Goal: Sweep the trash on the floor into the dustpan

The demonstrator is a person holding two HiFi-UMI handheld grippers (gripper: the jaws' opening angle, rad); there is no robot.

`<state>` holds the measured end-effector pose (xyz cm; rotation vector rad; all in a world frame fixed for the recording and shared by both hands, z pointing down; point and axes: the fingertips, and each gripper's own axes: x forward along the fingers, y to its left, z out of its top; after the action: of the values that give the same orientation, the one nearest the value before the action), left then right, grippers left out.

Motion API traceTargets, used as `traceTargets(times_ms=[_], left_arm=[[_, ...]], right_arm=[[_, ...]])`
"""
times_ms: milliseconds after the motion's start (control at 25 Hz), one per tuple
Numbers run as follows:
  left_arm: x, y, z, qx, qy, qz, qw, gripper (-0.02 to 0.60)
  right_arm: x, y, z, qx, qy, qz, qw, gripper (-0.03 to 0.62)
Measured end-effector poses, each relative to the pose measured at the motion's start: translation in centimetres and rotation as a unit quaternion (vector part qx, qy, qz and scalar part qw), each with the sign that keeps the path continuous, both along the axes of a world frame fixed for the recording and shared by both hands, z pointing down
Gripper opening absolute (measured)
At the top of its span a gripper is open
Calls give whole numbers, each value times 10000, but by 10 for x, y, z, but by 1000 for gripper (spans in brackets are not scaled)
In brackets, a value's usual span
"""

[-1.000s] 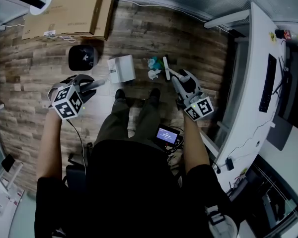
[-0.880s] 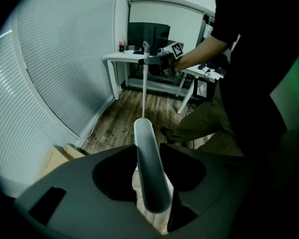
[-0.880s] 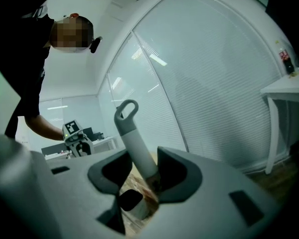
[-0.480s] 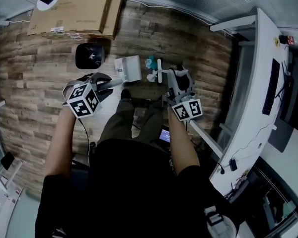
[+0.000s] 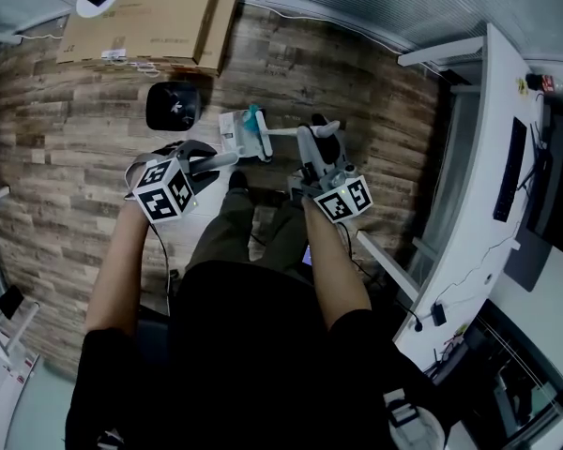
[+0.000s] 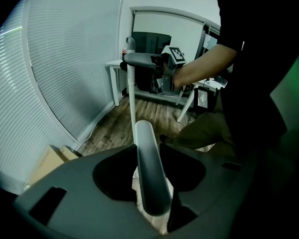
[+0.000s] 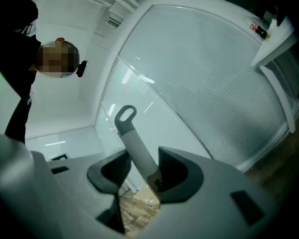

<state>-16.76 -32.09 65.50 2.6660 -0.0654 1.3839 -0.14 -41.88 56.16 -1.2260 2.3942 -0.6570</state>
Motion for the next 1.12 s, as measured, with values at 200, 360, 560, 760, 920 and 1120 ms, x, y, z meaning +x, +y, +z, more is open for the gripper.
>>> traceTargets(times_ms=[200,360,560,760,920,1120], left_arm=[[0,1,0,-15,2,-38,10000,137],[0,3,1,-9,28,-68,10000,135],[-1,6,2,-2,8,-105,9999,135],[-2,8,2,10,-2,-133,9999,135],[-3,6,2,166,-13,-75,9998,142],[-4,-4,-32,304,502,-411,9974,192]], right_arm=[[24,-4,-15,231,-107,-166,9995,160],[56,-8,-35,534,322,2,9981,137],[78,-7,-74,867,568,97,9946,129],[92,0,-103,909,803,214,9924,129],[113,10,-122,851,980,425,9906,129],[130,30,-147,715,1340,648,9863,126]])
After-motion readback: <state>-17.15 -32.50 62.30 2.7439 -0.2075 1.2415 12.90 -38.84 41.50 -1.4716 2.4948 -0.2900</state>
